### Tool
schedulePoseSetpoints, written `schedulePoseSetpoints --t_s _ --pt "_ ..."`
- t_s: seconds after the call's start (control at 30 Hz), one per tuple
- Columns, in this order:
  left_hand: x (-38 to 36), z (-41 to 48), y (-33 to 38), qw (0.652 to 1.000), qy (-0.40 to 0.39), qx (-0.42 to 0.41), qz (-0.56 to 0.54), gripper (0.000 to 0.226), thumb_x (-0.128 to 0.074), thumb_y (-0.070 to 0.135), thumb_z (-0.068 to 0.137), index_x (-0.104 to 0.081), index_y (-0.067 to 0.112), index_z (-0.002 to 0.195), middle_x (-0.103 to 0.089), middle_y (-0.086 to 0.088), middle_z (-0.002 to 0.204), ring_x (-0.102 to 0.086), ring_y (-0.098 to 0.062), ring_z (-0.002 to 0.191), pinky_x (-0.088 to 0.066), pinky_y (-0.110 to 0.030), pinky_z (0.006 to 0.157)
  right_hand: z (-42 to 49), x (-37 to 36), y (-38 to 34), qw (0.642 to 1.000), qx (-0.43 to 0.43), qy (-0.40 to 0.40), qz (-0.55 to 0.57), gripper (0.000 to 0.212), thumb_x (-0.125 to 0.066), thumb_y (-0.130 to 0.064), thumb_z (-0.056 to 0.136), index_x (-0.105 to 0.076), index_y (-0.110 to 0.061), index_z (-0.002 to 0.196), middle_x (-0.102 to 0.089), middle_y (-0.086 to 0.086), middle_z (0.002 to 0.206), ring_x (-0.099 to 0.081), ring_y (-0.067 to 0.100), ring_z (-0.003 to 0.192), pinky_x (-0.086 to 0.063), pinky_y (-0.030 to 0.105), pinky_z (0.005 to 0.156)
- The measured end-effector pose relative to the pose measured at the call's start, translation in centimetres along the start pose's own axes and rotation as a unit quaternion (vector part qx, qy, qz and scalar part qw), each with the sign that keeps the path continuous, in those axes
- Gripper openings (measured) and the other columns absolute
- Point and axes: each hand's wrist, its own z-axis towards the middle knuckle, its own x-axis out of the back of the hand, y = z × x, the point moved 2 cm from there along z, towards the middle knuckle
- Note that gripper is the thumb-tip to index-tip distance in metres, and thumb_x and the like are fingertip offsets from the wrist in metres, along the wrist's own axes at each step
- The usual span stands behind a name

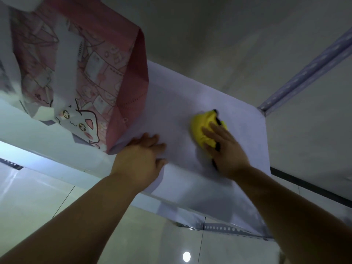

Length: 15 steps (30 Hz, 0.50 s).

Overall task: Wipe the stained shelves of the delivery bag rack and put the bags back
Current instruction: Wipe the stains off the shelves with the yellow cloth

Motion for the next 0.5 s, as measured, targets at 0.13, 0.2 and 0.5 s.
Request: schedulePoseSetpoints --t_s 0.13,0.2,0.5 --pt "-0.5 -0.1 -0.4 1.000 0.008 0.009 0.000 0.041 -0.061 0.034 0.084 -0.060 0.021 0.123 -0.049 -0.003 0.140 -0.042 -0.025 0.130 -0.031 -0.037 0.105 0.7 1.0 3.6 0.981 -0.191 -0.004 -0.038 0.047 -0.047 -0.036 0.095 -0.038 -0.031 0.141 -0.018 -0.001 0.156 -0.012 0.026 0.144 -0.017 0.040 0.114" --pt "-0.6 0.0 -0.4 1.000 0.005 -0.002 -0.001 0.039 -0.064 0.031 0.082 -0.063 0.017 0.119 -0.053 -0.008 0.136 -0.046 -0.028 0.126 -0.034 -0.040 0.103 2.9 0.1 2.6 0.966 -0.248 -0.010 -0.073 0.049 -0.038 -0.038 0.096 -0.028 -0.033 0.144 -0.010 0.000 0.158 -0.007 0.029 0.144 -0.005 0.040 0.116" --pt "0.1 -0.3 -0.2 1.000 -0.017 -0.024 0.006 0.037 -0.079 0.018 0.070 -0.071 0.006 0.104 -0.064 -0.020 0.116 -0.061 -0.041 0.105 -0.047 -0.052 0.088 -0.2 -2.8 -4.7 0.998 -0.058 0.005 -0.014 0.048 -0.047 -0.047 0.092 -0.038 -0.039 0.139 -0.022 -0.010 0.154 -0.012 0.020 0.144 -0.022 0.035 0.110"
